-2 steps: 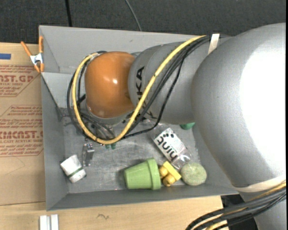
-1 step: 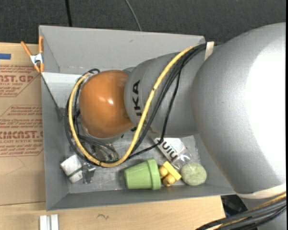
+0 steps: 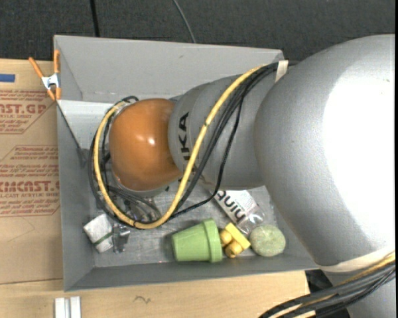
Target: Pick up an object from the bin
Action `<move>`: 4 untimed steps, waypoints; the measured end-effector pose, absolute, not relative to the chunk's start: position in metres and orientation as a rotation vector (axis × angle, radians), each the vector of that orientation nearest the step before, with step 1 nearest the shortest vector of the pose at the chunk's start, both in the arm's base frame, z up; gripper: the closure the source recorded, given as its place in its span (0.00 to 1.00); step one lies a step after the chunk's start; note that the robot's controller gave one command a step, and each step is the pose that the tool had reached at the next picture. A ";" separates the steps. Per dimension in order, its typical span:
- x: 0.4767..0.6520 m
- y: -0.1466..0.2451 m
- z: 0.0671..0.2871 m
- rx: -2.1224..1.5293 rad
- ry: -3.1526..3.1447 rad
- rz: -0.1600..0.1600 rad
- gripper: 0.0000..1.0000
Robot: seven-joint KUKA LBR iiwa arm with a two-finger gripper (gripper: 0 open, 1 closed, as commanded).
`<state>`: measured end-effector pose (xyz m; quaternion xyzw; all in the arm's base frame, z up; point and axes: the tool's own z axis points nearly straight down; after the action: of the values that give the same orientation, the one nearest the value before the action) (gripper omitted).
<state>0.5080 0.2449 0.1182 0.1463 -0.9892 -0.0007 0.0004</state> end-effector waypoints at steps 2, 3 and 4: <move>0.490 0.248 0.072 0.952 -3.000 -0.003 1.00; 0.490 0.248 0.072 0.952 -2.999 -0.004 1.00; 0.491 0.249 0.091 0.951 -2.997 -0.002 1.00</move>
Offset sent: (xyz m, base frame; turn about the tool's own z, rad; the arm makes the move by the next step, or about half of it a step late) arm -0.0191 0.0018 -0.0482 -0.3211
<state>0.4909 0.2493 0.0915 0.3025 -0.9531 -0.0007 -0.0014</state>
